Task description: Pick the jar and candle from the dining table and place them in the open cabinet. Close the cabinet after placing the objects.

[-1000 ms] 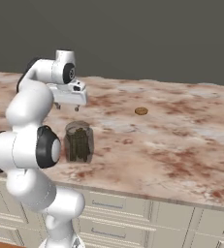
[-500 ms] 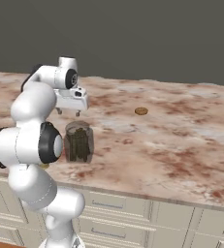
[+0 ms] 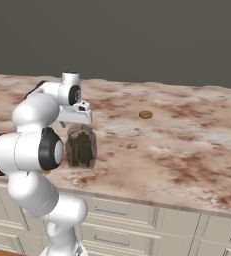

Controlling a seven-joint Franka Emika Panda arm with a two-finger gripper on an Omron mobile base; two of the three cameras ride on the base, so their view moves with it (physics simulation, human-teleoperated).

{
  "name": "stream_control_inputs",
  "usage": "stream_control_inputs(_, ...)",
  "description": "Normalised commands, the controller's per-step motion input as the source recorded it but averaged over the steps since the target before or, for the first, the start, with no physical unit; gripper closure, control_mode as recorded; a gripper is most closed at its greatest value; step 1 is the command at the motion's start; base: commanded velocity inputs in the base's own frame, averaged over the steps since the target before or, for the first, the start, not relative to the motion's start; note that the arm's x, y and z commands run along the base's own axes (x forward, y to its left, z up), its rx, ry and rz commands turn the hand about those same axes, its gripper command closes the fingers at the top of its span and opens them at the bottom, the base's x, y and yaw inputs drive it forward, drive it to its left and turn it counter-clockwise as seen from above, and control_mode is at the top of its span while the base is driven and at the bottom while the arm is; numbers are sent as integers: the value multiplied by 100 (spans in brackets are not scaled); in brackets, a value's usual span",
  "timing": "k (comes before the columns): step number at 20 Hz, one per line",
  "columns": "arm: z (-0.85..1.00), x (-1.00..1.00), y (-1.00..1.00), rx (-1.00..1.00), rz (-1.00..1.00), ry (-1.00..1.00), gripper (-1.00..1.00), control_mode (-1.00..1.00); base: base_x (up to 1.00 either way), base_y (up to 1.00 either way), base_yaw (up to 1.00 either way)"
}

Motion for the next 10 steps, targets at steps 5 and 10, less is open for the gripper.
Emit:
stream_control_inputs(5,-55,0,3,0,0,0,-100,-100,0,0,0)
stream_control_inputs(10,-52,0,8,0,0,0,100,-100,0,0,0)
